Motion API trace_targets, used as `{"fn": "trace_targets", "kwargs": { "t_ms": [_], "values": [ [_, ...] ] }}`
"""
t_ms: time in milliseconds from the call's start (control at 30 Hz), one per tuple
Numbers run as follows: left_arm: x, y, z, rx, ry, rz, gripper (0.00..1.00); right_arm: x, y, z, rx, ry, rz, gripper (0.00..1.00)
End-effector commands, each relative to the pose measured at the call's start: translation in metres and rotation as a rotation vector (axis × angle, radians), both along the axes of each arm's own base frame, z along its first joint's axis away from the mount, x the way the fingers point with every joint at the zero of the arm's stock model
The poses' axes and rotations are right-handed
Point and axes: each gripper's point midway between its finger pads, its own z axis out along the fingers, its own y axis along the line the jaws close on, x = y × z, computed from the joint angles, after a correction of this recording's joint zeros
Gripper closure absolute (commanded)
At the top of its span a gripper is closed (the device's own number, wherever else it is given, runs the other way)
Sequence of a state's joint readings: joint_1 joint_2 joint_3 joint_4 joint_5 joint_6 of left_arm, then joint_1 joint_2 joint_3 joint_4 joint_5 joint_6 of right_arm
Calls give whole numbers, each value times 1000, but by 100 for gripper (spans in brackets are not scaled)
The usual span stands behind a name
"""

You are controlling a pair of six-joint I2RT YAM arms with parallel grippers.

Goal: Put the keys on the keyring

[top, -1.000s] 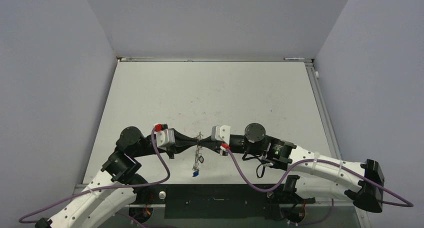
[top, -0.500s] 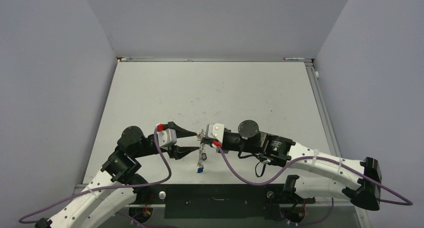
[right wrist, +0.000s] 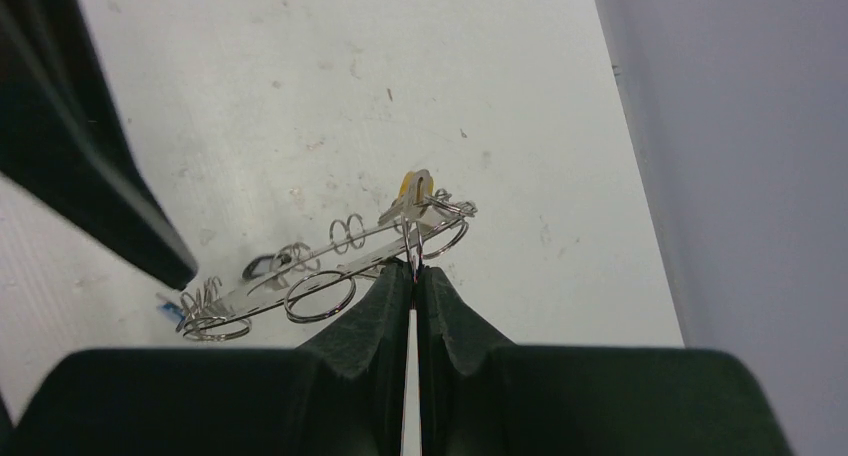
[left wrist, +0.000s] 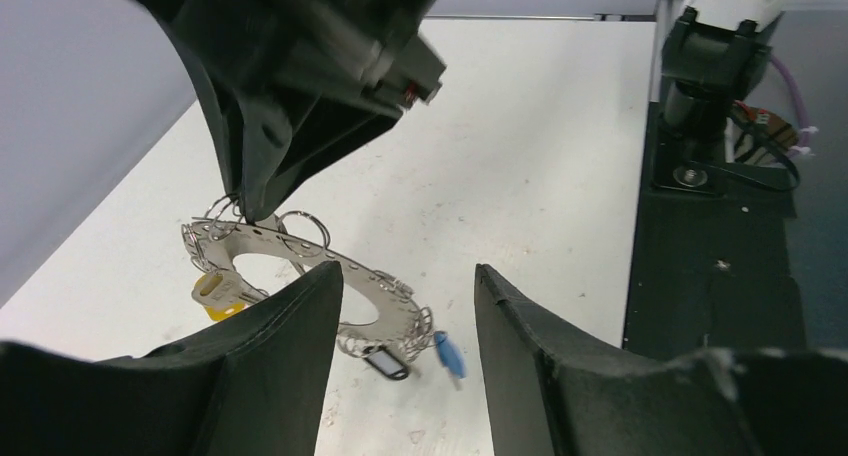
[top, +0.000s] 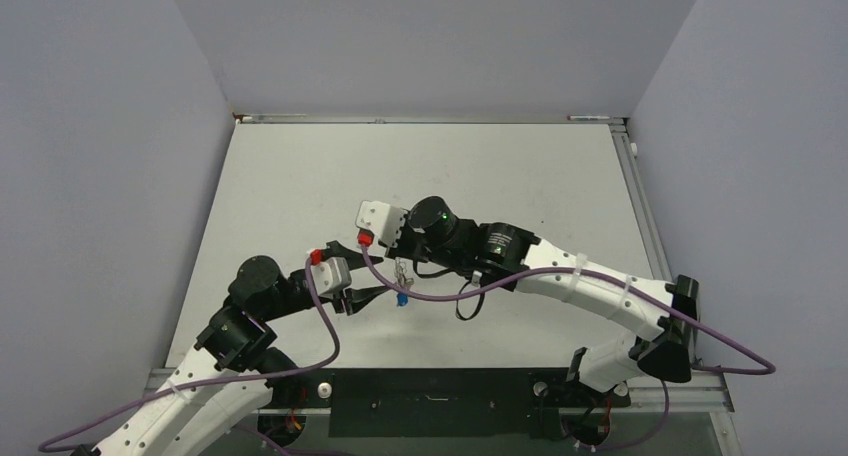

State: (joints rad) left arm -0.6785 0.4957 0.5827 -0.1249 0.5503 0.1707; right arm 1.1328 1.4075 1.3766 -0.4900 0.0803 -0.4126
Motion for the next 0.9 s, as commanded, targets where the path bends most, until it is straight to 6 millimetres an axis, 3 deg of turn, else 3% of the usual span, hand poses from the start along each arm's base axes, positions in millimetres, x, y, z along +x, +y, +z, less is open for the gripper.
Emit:
{"fn": "trace_targets", "kwargs": {
  "t_ms": [0,67,300,467,600,733,867],
  "values": [
    [15,16,26,-32,-82,127,52,31,-2,34,19,-136,-133,95],
    [19,22,28,-40,-96,173,52,27,3,31,48,-129,-94,95],
    [26,25,25,-38,-91,206,52,16,-40,-60,-175,72,-160,95],
    [25,15,12,0,-40,158,52,1,-58,-97,-276,171,-168,95],
    [24,11,6,21,-15,132,53,0,-59,-95,-316,173,-162,95],
    [23,12,6,20,-18,132,54,-12,-46,-68,-225,158,-75,95],
    [18,9,5,9,-11,99,55,-37,-34,-41,-128,163,48,95]
  ]
}}
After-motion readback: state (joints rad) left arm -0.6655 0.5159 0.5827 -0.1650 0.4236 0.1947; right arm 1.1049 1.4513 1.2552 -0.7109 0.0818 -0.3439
